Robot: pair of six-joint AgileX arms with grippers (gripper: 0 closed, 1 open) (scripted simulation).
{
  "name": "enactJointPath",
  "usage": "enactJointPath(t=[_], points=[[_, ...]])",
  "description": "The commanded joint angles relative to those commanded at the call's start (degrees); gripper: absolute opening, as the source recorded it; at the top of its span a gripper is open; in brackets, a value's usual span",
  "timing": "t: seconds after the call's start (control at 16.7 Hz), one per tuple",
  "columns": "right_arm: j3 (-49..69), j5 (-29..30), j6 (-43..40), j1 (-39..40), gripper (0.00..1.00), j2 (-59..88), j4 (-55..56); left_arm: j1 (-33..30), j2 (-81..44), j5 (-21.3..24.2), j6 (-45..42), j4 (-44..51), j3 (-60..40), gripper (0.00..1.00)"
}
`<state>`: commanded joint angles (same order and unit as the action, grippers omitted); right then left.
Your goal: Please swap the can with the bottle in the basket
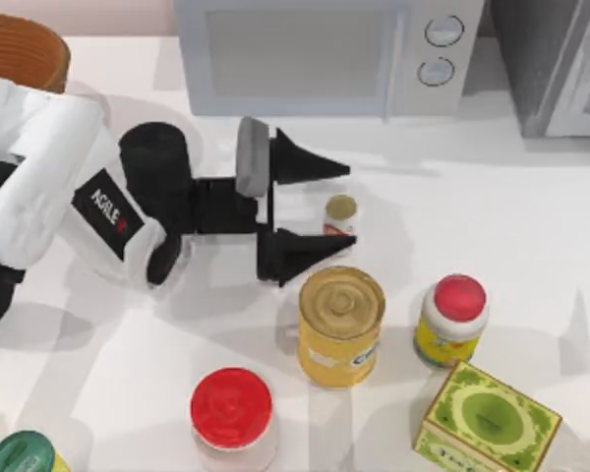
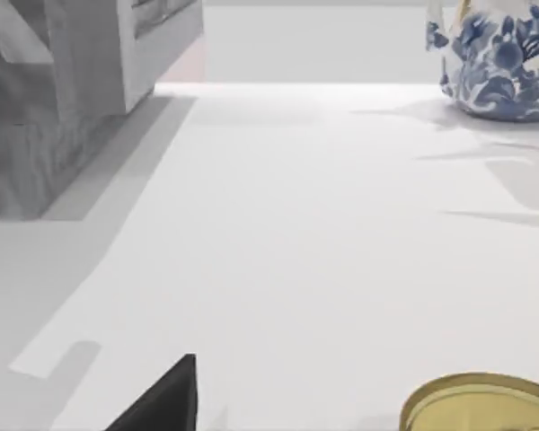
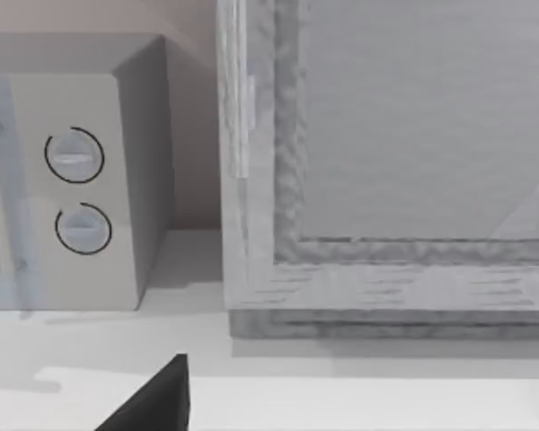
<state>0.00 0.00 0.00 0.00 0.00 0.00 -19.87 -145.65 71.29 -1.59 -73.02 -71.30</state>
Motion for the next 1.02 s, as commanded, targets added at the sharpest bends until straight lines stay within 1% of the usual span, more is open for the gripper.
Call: enactJointPath(t=[0.18,0.42,0.66,1.02], points=[[0.00,0.00,0.00,0.00,1.00,0.00,0.00,1.40,7.00,-3.74,-0.08,3.27,3.18,1.00],[0.00,0.00,0.00,0.00,1.00,0.00,0.00,3.94,24.39,-11.91,0.00,11.31,11.01,1.00],[0.00,0.00,0.00,0.00,1.00,0.00,0.00,6.82,47.95,-22.59,0.31,22.52,21.95,1.00],[0.00,0.00,0.00,0.00,1.00,0.00,0.00,11.54,87.81,-41.23,0.96,42.40,41.38,1.00]])
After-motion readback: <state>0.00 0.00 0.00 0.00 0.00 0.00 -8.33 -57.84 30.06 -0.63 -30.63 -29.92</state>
